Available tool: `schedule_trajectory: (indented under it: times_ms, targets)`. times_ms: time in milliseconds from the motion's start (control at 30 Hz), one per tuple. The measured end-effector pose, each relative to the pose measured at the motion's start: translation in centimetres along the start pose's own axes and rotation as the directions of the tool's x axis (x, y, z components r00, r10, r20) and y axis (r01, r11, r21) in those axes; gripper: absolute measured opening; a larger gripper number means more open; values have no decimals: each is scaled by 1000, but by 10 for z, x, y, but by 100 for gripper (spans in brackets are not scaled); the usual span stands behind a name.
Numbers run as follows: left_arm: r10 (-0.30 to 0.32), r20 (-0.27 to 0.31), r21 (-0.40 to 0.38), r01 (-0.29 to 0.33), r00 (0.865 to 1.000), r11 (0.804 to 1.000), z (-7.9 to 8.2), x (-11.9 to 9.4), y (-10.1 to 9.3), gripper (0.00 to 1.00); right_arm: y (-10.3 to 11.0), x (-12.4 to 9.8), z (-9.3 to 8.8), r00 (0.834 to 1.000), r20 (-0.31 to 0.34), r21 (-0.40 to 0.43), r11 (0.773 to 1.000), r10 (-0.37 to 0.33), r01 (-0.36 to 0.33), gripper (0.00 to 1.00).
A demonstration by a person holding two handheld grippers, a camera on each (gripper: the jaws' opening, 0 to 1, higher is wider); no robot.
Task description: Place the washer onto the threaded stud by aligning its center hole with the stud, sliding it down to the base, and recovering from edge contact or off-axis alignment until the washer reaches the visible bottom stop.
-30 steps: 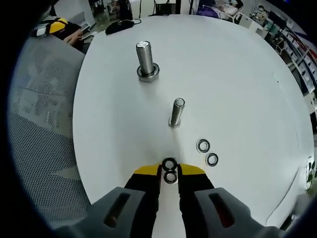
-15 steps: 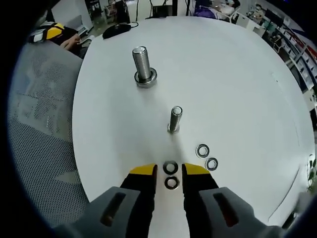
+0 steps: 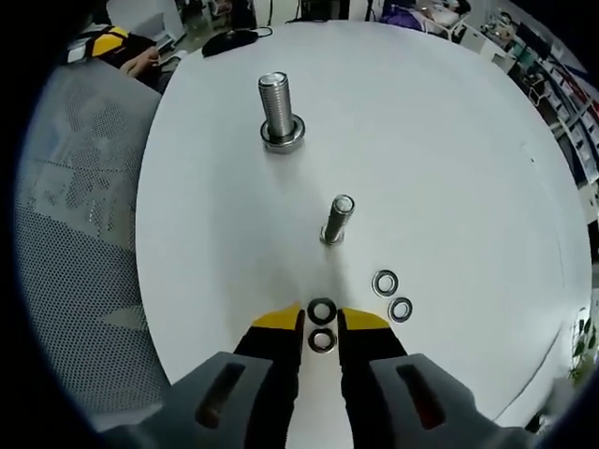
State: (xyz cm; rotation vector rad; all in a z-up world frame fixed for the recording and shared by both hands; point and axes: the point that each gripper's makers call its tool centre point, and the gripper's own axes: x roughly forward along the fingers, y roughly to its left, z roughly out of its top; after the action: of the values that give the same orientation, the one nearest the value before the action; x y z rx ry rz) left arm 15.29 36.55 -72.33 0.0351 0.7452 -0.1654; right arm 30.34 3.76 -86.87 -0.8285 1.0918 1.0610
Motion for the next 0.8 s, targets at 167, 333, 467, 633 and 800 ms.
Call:
schedule_trajectory:
  times_ms: [167,333,467,633,800]
  targets:
    - [1,0,-2,-1,1000,1000,0,0,0,2,0,0,1,1000,-11,18,1000,3,-2,18]
    - [1,0,-2,-1,1000,1000,0,0,0,2,0,0,1,1000,-13,4,1000,0,0,18]
    - [4,5,-7,-4,1000,1000,1,0,1,2,2,-1,2,1000,-3,8,1000,-2,2,18]
    - [5,11,-10,-5,1000,1000,2,-1,0,2,2,0,2,1000,1,-18,1000,2,-2,17]
    - [5,10,-8,-5,1000,1000,2,0,0,2,2,-1,3,1000,3,0,1000,-7,7,14]
